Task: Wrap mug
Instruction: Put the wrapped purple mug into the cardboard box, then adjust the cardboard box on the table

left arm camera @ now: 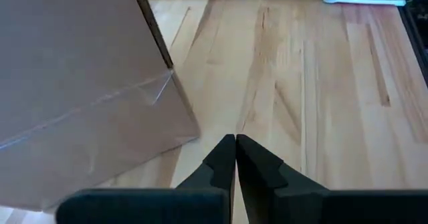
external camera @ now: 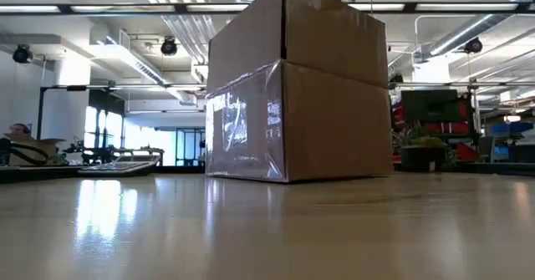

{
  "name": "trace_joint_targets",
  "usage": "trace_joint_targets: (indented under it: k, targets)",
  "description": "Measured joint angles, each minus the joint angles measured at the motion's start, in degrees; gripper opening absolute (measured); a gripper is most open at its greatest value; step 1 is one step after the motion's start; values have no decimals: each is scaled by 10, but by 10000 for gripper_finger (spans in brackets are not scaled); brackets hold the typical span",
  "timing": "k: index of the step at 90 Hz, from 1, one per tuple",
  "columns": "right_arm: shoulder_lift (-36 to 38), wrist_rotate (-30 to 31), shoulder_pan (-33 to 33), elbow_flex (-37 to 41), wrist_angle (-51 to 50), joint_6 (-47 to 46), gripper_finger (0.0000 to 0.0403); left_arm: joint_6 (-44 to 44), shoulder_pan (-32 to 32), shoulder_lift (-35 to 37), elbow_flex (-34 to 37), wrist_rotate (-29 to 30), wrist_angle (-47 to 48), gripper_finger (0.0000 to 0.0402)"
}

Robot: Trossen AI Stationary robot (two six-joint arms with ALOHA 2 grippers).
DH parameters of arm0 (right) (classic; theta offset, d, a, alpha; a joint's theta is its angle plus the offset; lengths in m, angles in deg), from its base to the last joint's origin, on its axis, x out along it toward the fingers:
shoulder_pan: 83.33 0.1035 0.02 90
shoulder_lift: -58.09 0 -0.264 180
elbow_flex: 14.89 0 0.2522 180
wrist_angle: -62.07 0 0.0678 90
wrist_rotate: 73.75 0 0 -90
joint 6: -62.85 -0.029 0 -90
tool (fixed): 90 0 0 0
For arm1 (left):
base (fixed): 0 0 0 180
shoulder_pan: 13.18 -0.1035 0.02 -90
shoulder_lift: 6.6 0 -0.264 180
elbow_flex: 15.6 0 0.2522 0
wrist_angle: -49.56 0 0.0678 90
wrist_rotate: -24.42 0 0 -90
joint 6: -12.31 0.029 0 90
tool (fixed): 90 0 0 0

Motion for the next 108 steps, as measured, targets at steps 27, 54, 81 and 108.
trace_joint_targets:
  k: [27,54,81,108]
  targets:
    - [125,-11,31,-61,-156,-11,251,2,0,0,0,1,-1,0]
    - [234,-265,128,1,-343,-49,217,4,0,0,0,1,-1,0]
    - [255,-8,270,287,-123,-45,114,2,0,0,0,1,-3,0]
    - [180,50,274,455,258,-30,4,-9,0,0,0,1,-4,0]
